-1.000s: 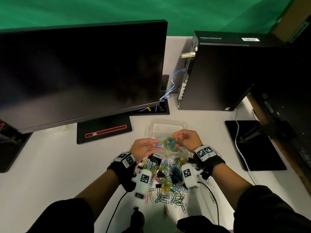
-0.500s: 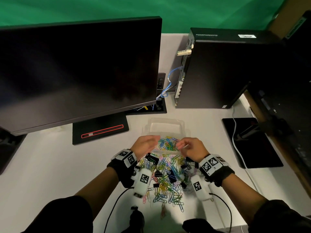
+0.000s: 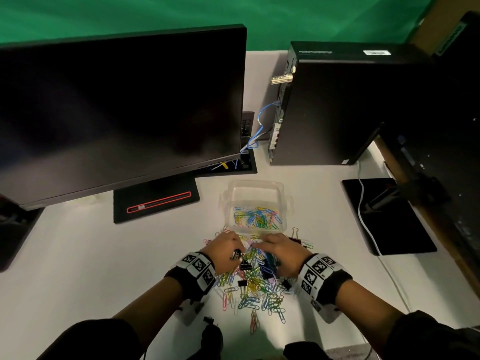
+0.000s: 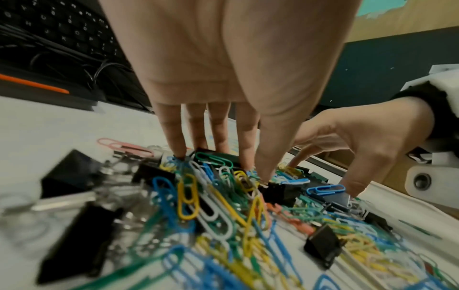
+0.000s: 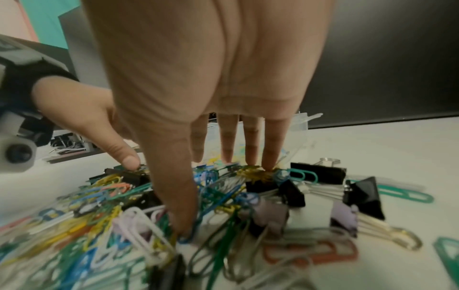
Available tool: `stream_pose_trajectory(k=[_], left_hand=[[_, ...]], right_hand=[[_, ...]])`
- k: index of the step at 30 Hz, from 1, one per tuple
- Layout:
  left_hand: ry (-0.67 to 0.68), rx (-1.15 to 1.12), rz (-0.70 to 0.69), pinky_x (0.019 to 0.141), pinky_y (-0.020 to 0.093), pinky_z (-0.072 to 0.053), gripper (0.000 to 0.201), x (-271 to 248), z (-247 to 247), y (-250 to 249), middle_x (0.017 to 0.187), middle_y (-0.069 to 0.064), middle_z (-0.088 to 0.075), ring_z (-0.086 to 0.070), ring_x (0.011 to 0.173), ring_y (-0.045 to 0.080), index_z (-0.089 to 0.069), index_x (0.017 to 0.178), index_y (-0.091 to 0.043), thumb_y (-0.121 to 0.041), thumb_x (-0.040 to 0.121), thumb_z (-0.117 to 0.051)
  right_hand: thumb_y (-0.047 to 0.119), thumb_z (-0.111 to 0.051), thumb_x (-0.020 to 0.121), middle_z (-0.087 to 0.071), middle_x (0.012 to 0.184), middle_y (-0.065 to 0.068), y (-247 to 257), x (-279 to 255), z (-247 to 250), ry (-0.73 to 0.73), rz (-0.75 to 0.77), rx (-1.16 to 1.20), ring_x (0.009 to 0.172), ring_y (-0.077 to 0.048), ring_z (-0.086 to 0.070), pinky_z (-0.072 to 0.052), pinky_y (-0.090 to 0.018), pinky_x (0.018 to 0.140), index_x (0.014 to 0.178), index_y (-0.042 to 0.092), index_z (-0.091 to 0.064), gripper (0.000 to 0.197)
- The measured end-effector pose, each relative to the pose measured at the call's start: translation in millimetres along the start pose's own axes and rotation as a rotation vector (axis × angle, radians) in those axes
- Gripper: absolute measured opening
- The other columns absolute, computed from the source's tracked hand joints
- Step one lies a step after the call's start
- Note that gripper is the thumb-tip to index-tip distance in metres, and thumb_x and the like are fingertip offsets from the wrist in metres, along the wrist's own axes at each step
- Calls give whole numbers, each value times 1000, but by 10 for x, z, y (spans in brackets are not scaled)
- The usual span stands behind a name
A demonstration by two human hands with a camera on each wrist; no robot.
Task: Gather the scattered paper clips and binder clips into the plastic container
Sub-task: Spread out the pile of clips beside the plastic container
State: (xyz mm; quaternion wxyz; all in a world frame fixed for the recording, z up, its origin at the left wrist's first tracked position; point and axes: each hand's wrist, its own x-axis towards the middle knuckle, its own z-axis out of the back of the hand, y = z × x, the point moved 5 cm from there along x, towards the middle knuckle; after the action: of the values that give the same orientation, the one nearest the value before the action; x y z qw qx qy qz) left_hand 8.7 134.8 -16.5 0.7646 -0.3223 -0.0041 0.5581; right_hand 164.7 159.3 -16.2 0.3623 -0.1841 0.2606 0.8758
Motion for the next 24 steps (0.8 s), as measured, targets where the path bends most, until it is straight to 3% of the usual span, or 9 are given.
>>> stream_pose_trajectory(k=[4,11,16,18,22,24], left_hand=[[16,69,55,98,32,-40,26,-77,12,63,119,3,-55,-47,114,20,-66,107,-18,-32,86,-58],[-3,106,60,103,38,-38,56,38,9,-78,129,6,-45,-43,121,24,-46,128,-21,-42,80,-64],[44,115,29,105,38,-38,58,161,-90,-269,131,7,-41,-39,123,24,-43,131,-20,-35,81,-66],[48,111,19,104,37,-39,57,190,-132,-310,129,7,-40,-39,122,23,-44,131,-19,-30,81,-67],[59,146,0,102,37,-40,54,207,-160,-326,128,8,-39,-40,119,24,-44,133,-16,-21,83,-65],[58,160,-1,100,39,-42,49,199,-168,-323,126,9,-40,-43,117,25,-47,130,-16,-20,84,-64]], right_hand=[[33,-73,71,-27,147,-9,-7,9,-38,-40,1,-88,133,-29,-28,-32,-40,109,139,28,-33,79],[17,-68,77,-50,119,-7,-24,-82,-26,-124,-46,111,109,-25,-50,-41,-32,93,116,20,-59,40],[15,-65,79,-65,103,-3,-95,-141,13,-237,-83,251,97,-18,-58,-41,-23,85,98,18,-69,19],[10,-67,76,-70,93,0,-160,-165,62,-293,-114,363,86,-16,-63,-47,-23,82,86,16,-72,13],[3,-68,76,-65,68,11,-286,-196,156,-365,-171,602,62,2,-59,-48,-15,69,77,13,-73,11],[4,-67,78,-64,71,11,-355,-189,196,-393,-188,649,65,2,-59,-47,-13,70,82,13,-73,12]])
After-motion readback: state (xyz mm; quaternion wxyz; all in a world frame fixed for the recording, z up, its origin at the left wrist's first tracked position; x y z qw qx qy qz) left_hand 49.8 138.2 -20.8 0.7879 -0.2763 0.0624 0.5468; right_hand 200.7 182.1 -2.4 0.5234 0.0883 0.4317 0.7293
